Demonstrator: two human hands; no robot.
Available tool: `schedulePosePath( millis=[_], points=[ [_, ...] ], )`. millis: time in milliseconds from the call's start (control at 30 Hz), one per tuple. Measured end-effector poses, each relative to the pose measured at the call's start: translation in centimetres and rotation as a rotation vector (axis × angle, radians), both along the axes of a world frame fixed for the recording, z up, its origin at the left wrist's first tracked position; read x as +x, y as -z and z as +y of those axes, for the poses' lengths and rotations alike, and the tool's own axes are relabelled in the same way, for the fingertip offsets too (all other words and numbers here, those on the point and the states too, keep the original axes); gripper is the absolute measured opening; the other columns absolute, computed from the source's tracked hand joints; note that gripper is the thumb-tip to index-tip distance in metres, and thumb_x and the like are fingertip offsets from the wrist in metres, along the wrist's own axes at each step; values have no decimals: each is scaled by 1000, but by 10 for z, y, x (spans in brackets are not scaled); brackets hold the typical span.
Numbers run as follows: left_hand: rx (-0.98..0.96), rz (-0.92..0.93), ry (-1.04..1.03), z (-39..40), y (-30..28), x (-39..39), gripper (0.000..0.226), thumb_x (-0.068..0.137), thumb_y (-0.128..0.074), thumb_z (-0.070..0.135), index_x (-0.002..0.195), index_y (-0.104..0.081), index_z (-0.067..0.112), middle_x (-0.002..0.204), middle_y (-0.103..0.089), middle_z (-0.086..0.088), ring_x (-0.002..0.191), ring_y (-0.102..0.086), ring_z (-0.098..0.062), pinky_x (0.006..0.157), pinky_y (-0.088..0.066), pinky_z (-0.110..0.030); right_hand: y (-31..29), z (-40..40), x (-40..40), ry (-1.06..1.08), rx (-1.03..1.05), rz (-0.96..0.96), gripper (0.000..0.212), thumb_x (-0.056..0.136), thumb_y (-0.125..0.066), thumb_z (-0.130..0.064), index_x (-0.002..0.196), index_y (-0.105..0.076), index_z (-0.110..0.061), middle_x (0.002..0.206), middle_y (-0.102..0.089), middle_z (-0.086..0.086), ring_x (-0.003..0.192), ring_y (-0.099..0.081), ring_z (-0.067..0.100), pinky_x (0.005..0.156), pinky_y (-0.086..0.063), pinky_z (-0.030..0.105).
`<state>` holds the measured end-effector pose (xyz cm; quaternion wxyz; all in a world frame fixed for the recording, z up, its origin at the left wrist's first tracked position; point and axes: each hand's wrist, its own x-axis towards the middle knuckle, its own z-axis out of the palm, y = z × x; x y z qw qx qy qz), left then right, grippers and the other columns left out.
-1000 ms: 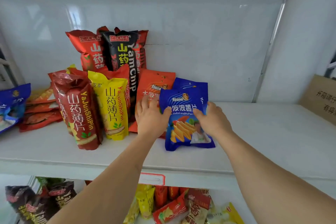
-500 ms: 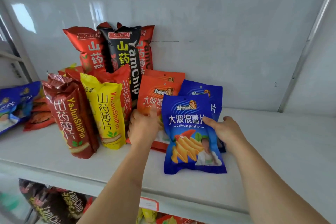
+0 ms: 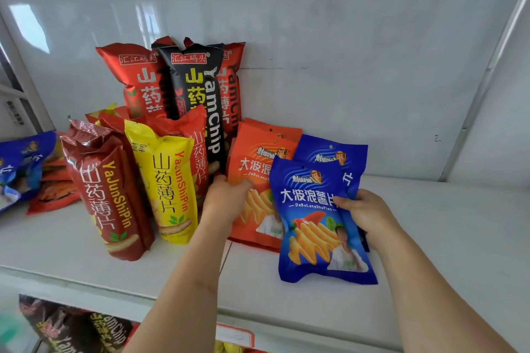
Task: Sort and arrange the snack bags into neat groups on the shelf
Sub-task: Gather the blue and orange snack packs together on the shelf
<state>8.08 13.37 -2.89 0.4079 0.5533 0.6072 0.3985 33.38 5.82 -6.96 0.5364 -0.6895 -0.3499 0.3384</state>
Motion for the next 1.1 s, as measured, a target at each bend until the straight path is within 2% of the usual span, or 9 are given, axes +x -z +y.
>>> schedulePosePath(
  millis=[67,133,300,400,500,633,800,967,1100],
  points=[
    [-65,-64,53,3,-2,-4,34,92,-68,38,115,-60,14,100,-68,-1,81,-64,-17,74,-51,-32,1,0,3,14,6,7,23,87,-72,-32,97,-60,-17,97,-75,9,85,-71,33,79,-57,49],
    [-126,-119,100,4,-3,-8,33,89,-72,36,112,-66,13,100,-74,-5,88,-70,-25,87,-56,-39,0,0,3,17,18,18,20,88,-71,-31,96,-58,-18,98,-74,11,85,-70,34,72,-53,44],
    [-212,-240,180,5,2,-14,24,86,-78,27,106,-69,20,100,-78,-7,94,-74,-29,94,-57,-49,-3,-3,-1,57,44,33,16,91,-69,-29,94,-57,-19,99,-72,6,91,-72,27,82,-58,46],
    [-178,-318,170,9,7,-14,19,89,-74,25,107,-68,22,105,-77,-7,96,-74,-29,94,-57,-51,-7,-7,-3,63,71,43,15,92,-68,-26,98,-58,-17,99,-72,5,89,-71,24,73,-57,35],
    [-137,-402,190,8,4,-11,18,94,-69,20,112,-66,20,108,-76,-8,95,-75,-28,93,-57,-51,-10,-10,3,61,90,97,21,90,-69,-29,103,-60,-15,100,-75,7,88,-73,26,77,-59,42],
    [-86,-482,216,-1,-3,-5,17,98,-63,17,115,-64,20,105,-75,-5,94,-73,-25,84,-58,-41,-14,-20,11,83,95,136,23,91,-69,-33,104,-61,-15,95,-76,8,83,-75,28,77,-59,47],
    [-5,-507,255,-13,-25,4,14,101,-60,22,114,-63,23,104,-74,-3,94,-73,-24,87,-59,-44,-27,-32,23,108,107,121,26,90,-68,-37,106,-61,-17,99,-76,4,88,-74,24,86,-58,51],
    [-72,-576,307,-25,-28,30,14,99,-60,14,112,-66,16,92,-79,-4,79,-77,-22,66,-59,-34,-47,-57,58,187,130,95,27,90,-67,-40,106,-62,-19,101,-74,3,91,-73,21,83,-59,45],
    [-119,-567,336,-42,-13,68,16,96,-64,12,111,-68,14,95,-79,-7,81,-76,-24,67,-58,-34,-53,-89,97,239,140,110,27,91,-65,-39,107,-61,-17,101,-74,4,89,-73,21,74,-59,39]
  ],
)
